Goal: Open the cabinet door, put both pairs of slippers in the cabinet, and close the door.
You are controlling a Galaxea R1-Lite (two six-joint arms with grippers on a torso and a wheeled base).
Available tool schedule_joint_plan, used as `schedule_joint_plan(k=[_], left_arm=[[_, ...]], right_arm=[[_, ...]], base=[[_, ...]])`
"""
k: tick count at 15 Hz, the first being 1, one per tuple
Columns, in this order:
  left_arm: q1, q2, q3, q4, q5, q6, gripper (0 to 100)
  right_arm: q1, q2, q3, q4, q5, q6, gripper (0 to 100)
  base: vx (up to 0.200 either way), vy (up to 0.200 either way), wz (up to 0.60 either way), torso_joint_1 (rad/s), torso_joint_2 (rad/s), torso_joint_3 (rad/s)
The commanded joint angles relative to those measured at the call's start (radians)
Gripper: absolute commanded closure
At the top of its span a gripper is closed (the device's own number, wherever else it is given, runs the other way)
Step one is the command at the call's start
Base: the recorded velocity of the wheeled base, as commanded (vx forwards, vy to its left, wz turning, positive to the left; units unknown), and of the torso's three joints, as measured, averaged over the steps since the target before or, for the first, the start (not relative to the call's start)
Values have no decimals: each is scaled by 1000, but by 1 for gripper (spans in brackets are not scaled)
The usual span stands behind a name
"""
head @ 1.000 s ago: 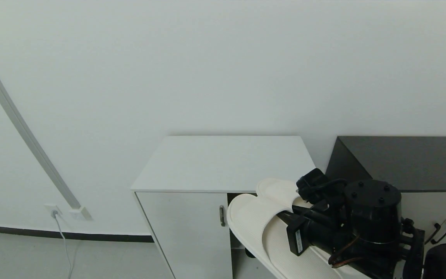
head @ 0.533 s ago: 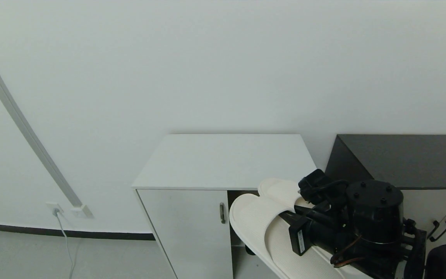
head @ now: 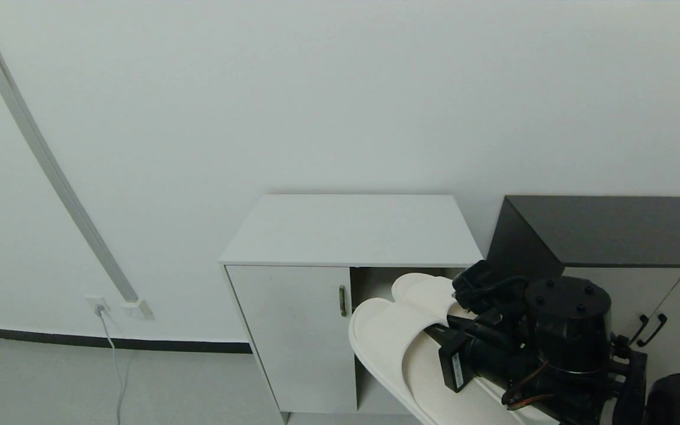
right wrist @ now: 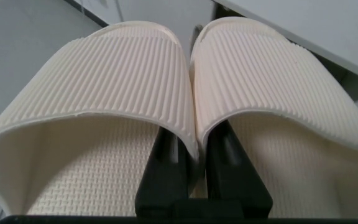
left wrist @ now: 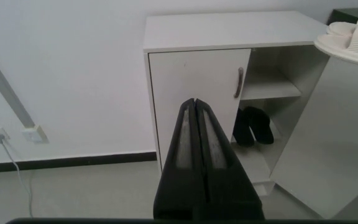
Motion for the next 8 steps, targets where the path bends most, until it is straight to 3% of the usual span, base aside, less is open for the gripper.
schedule_joint_plan(k=[1,8], left_arm=[[1,0,0,0,0,0,100],[1,0,0,0,0,1,100]], right_arm=[[3,3,1,-1,1,0,100],[0,15,1,-4,-8,1,100]], base=[[0,0,0,0,0,0],[0,0,0,-7,7,7]])
